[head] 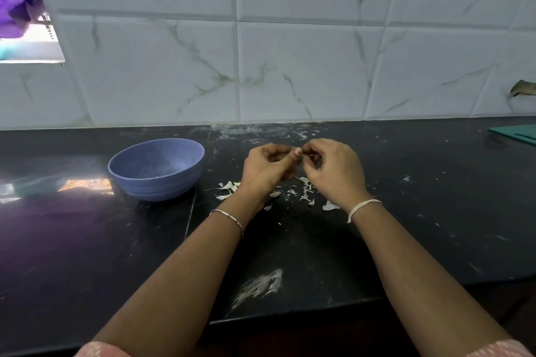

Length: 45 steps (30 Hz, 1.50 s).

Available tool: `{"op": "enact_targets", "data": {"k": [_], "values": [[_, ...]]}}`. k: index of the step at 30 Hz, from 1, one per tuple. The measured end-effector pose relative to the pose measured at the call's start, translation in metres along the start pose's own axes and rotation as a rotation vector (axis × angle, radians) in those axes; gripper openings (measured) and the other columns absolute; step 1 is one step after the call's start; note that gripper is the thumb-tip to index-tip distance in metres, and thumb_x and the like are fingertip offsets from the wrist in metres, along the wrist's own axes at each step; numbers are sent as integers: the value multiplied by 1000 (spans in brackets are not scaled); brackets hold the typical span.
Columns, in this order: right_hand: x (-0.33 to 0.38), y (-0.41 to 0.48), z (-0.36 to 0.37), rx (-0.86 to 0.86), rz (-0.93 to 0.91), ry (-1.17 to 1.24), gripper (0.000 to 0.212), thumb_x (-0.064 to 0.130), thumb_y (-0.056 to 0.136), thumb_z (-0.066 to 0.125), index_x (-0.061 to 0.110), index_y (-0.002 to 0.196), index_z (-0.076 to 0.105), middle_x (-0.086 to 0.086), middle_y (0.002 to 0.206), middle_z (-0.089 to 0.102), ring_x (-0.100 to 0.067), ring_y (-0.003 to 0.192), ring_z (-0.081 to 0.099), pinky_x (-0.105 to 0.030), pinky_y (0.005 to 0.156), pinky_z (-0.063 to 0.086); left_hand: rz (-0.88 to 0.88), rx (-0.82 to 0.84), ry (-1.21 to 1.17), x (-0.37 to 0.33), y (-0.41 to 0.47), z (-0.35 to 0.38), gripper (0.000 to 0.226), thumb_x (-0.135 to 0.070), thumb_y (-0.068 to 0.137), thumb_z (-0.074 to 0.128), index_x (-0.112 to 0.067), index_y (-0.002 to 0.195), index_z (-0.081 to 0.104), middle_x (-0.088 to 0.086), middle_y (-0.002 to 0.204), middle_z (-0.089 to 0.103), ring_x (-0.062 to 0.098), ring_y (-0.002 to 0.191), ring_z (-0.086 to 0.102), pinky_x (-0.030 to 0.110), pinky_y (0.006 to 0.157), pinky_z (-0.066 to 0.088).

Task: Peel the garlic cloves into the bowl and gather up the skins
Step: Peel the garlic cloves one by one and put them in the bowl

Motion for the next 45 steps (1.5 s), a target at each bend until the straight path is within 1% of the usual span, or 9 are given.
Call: {"op": "enact_targets", "data": {"k": [7, 17, 24, 28, 32, 35, 37, 40, 45], "values": [[-1, 0, -4, 56, -52, 7, 7, 20, 83, 66, 23, 89, 69, 9, 84, 67, -13, 78, 60, -27, 69, 45, -51, 94, -64, -4, -1, -4, 16, -4, 90, 66, -2, 105, 63, 12, 86, 70, 15, 70, 71, 25, 65, 60], [-4, 1, -12, -26, 134, -99, 8, 25, 86, 61, 25, 89, 68, 11, 75, 60, -14, 75, 59, -28, 63, 45, -50, 161, 8, -4, -1, -2, 11, 1, 94, 59, -7, 100, 64, 8, 81, 70, 9, 62, 67, 24, 65, 60], [-17, 3, -17, -91, 260, -207, 13, 22, 93, 57, 23, 98, 69, 4, 95, 69, -22, 89, 63, -29, 66, 43, -87, 187, -90, -9, -5, -5, 15, -1, 94, 60, -4, 107, 66, 9, 84, 70, 10, 63, 66, 24, 64, 60], [-27, 2, -11, 163, 260, -258, 23, 26, 100, 49, 25, 112, 69, 0, 113, 59, -24, 103, 60, -30, 71, 39, -165, 199, -203, -12, -6, -8, 19, -2, 96, 55, -2, 112, 65, 7, 85, 71, 11, 63, 68, 25, 64, 60], [-25, 2, -10, 169, 257, -199, 11, 30, 90, 68, 22, 86, 74, 4, 99, 55, -19, 94, 58, -29, 71, 39, -226, 219, -251, -14, -7, -7, 17, -9, 98, 53, -2, 106, 66, 5, 83, 69, 10, 63, 67, 24, 61, 59], [-24, 4, -11, 87, 205, -108, 22, 15, 76, 78, 19, 67, 59, 6, 81, 53, -14, 75, 52, -30, 66, 40, -247, 208, -280, -14, -8, -6, 18, -13, 99, 53, -3, 98, 68, 5, 81, 65, 9, 60, 65, 25, 61, 60], [-19, 5, -9, 26, 123, 74, 23, 5, 77, 73, 20, 71, 56, 6, 76, 59, -12, 68, 54, -30, 65, 46, -256, 200, -288, -13, -8, -5, 18, -14, 98, 54, -2, 96, 67, 5, 81, 65, 9, 59, 65, 25, 61, 60], [-8, 5, -6, 15, 97, 394, 10, 8, 84, 70, 17, 86, 69, 9, 84, 69, -9, 74, 65, -23, 67, 53, -260, 192, -287, -13, -7, -5, 18, -15, 97, 55, -2, 93, 67, 5, 77, 68, 10, 58, 65, 24, 59, 60], [-8, 4, 0, 16, 108, 362, 5, 16, 80, 76, 19, 85, 75, 10, 76, 71, -4, 68, 66, -21, 66, 56, -195, 127, -241, -9, -7, -4, 12, -15, 93, 63, -4, 89, 67, 3, 69, 71, 10, 58, 67, 23, 59, 59]]}}
Point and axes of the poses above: each hand's wrist, its own y-axis towards the middle knuckle, its own z-axis out of the palm, x = y × z, the point moved 1 cm from there along y, towards the middle knuckle
